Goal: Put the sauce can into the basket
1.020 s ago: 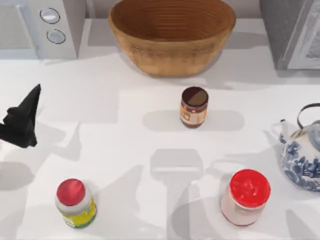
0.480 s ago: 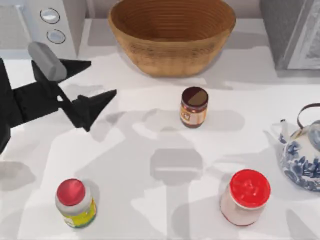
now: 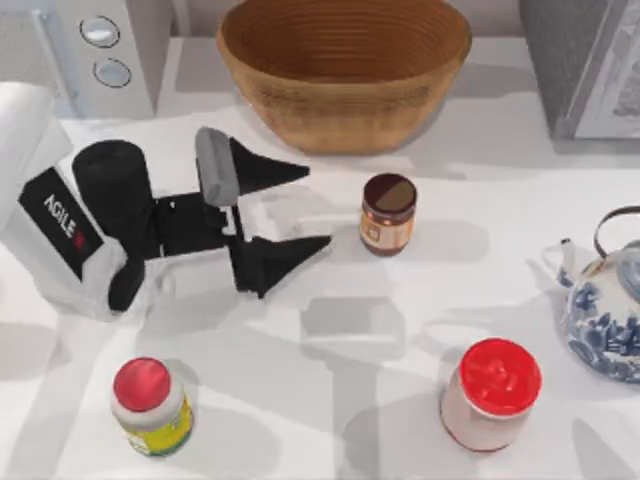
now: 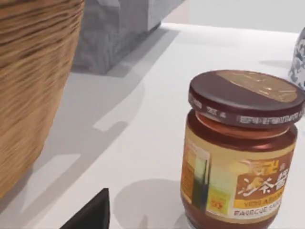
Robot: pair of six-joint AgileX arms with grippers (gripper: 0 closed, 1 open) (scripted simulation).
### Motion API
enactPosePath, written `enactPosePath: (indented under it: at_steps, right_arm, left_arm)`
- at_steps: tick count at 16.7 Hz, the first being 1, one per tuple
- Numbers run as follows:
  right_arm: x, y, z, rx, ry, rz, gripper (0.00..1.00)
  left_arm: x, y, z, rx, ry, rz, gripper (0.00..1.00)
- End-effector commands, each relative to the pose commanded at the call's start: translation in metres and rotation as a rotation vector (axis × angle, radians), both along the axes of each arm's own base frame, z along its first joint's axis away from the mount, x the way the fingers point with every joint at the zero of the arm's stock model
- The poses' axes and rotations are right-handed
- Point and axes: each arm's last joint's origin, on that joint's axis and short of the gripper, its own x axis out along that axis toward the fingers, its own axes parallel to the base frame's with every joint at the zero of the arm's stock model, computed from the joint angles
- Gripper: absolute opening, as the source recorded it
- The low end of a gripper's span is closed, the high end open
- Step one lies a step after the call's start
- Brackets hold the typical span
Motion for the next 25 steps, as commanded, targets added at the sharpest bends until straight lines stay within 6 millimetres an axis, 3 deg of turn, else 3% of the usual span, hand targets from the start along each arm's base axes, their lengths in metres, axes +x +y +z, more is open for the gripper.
enactPosePath:
  at_steps: [4, 13, 20, 25]
  right_arm:
    - [0.000, 0.000, 0.000, 0.000, 0.000, 0.000, 1.00]
    - [0.000, 0.000, 0.000, 0.000, 0.000, 0.000, 1.00]
    - [0.000, 0.000, 0.000, 0.000, 0.000, 0.000, 1.00]
    - [0.000, 0.000, 0.000, 0.000, 0.000, 0.000, 1.00]
  left_arm:
    - [0.009, -0.024, -0.025, -0.028, -0.024, -0.071, 1.00]
    - [0.013, -0.029, -0.028, -0.038, -0.039, -0.077, 1.00]
    - [0.020, -0.091, -0.028, -0.039, -0.039, -0.083, 1.00]
    - [0.021, -0.099, -0.028, -0.039, -0.039, -0.082, 1.00]
